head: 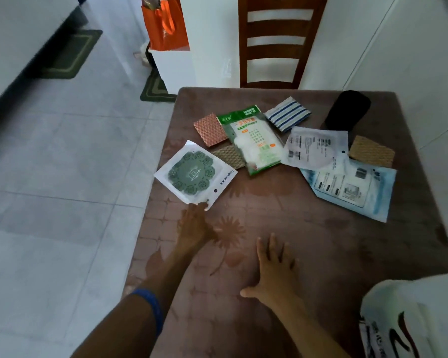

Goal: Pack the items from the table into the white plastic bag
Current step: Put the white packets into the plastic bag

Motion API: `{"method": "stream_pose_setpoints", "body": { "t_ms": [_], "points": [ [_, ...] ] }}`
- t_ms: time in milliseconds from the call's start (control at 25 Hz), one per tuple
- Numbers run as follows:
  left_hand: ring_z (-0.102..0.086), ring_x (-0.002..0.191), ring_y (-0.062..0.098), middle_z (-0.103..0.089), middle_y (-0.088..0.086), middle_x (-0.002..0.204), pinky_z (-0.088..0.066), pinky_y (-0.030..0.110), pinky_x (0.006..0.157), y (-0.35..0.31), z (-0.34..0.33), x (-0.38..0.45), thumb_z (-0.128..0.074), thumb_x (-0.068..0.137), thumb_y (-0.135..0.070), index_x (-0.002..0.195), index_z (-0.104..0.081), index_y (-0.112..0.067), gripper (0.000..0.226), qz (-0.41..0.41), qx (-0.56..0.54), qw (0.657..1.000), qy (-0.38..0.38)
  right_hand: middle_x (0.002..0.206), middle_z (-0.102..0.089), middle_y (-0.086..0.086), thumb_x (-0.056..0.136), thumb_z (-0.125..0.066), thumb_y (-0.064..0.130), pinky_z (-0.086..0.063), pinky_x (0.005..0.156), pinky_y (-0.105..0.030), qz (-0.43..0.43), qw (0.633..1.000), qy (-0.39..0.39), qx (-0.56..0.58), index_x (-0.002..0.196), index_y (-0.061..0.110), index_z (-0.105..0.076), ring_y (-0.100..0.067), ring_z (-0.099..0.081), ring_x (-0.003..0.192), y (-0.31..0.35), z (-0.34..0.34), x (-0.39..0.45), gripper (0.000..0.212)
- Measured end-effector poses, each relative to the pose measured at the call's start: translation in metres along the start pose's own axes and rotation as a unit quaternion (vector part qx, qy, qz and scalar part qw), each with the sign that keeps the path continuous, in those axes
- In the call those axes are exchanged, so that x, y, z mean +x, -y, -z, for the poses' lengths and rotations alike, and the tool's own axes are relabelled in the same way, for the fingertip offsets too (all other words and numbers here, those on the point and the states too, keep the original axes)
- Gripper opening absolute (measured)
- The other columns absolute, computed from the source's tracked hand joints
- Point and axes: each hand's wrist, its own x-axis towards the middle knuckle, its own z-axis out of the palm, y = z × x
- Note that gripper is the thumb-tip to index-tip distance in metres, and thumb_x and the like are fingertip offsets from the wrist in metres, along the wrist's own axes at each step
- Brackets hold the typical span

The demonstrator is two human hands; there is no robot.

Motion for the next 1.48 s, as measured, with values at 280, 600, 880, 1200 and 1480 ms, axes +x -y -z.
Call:
{"method": "stream_pose_setpoints", "body": {
  "t_ms": [280, 600, 880, 1200, 1480],
  "points": [
    [-0.058, 0.108, 0.035, -0.06, 0.016, 0.124, -0.049, 0.041, 0.084, 0.001, 0.009, 0.058, -0.068, 0.082, -0.009, 0.113, -0.067, -0.008, 0.031, -0.015, 0.029, 0.996, -0.083, 0.155, 0.039, -0.009, 0.066, -0.076, 0.062, -0.001, 0.118, -0.062, -0.014, 1.0, 0.015, 0.016, 0.15, 0.027, 0.025, -0.047, 0.023, 0.144, 0.006, 0.011, 0.003, 0.136],
    [-0.064, 0.08, 0.03, -0.072, 0.01, 0.082, -0.049, 0.034, 0.067, 0.002, -0.006, 0.01, -0.064, 0.084, -0.019, 0.081, -0.069, -0.01, 0.011, -0.166, -0.015, 0.98, -0.11, 0.155, 0.037, -0.01, 0.065, -0.075, 0.065, -0.003, 0.116, -0.064, -0.004, 1.0, -0.007, 0.004, 0.15, 0.026, 0.025, -0.049, 0.02, 0.144, 0.003, 0.004, 0.005, 0.137],
    [-0.062, 0.072, 0.011, -0.064, 0.011, 0.083, -0.051, 0.024, 0.062, -0.029, 0.043, -0.129, -0.054, 0.098, -0.024, 0.091, -0.057, -0.005, 0.02, -0.069, -0.36, 0.928, -0.071, 0.165, 0.008, -0.006, 0.066, -0.077, 0.059, -0.01, 0.118, -0.052, 0.056, 0.988, 0.025, 0.139, 0.155, 0.026, 0.003, -0.037, 0.003, 0.15, -0.01, 0.031, -0.021, 0.124],
    [-0.07, 0.097, 0.036, -0.072, 0.019, 0.108, -0.06, 0.048, 0.079, -0.132, 0.096, -0.24, -0.051, 0.091, -0.031, 0.119, -0.062, -0.009, 0.037, -0.058, -0.611, 0.786, 0.074, 0.118, -0.071, 0.008, 0.076, -0.076, -0.003, -0.056, 0.087, -0.029, 0.249, 0.738, 0.004, 0.627, 0.122, 0.024, -0.057, -0.008, -0.066, 0.108, -0.075, 0.144, -0.154, 0.057],
    [-0.068, 0.101, 0.038, -0.069, 0.021, 0.115, -0.057, 0.052, 0.084, -0.224, 0.062, -0.281, -0.059, 0.09, -0.041, 0.124, -0.062, -0.009, 0.047, -0.055, -0.638, 0.762, 0.095, 0.113, -0.071, -0.021, 0.078, -0.073, 0.006, -0.052, 0.093, -0.058, 0.158, 0.664, 0.008, 0.731, 0.119, 0.006, -0.066, -0.041, -0.068, 0.103, -0.172, 0.144, -0.252, 0.041]
  ]
}}
